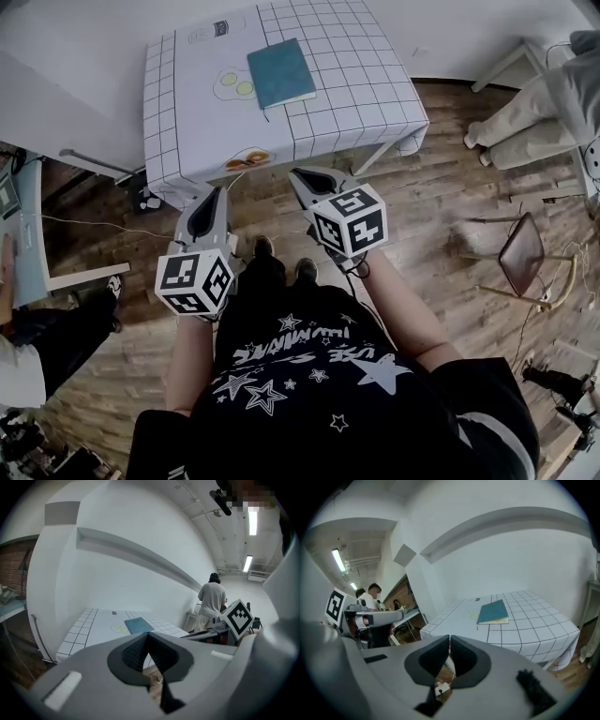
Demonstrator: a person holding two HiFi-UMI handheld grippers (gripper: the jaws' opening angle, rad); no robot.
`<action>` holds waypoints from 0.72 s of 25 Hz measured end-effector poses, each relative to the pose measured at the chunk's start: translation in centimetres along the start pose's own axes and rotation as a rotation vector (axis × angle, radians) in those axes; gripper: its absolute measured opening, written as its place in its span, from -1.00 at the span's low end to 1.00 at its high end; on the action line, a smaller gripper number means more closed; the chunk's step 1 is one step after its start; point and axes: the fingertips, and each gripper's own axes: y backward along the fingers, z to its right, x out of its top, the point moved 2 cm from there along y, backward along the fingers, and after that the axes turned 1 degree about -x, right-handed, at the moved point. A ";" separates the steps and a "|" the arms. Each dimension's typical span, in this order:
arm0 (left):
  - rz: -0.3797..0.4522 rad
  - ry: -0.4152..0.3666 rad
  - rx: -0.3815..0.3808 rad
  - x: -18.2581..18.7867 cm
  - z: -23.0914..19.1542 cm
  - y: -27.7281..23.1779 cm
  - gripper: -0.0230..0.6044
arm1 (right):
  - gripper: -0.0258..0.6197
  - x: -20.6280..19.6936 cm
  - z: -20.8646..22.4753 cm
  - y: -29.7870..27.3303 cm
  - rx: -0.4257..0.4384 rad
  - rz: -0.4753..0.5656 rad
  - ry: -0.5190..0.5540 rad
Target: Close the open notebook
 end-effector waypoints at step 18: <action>0.012 0.005 -0.029 -0.2 -5.3 5.0 -0.90 | -0.87 0.6 -5.8 -3.7 -0.022 0.048 -0.008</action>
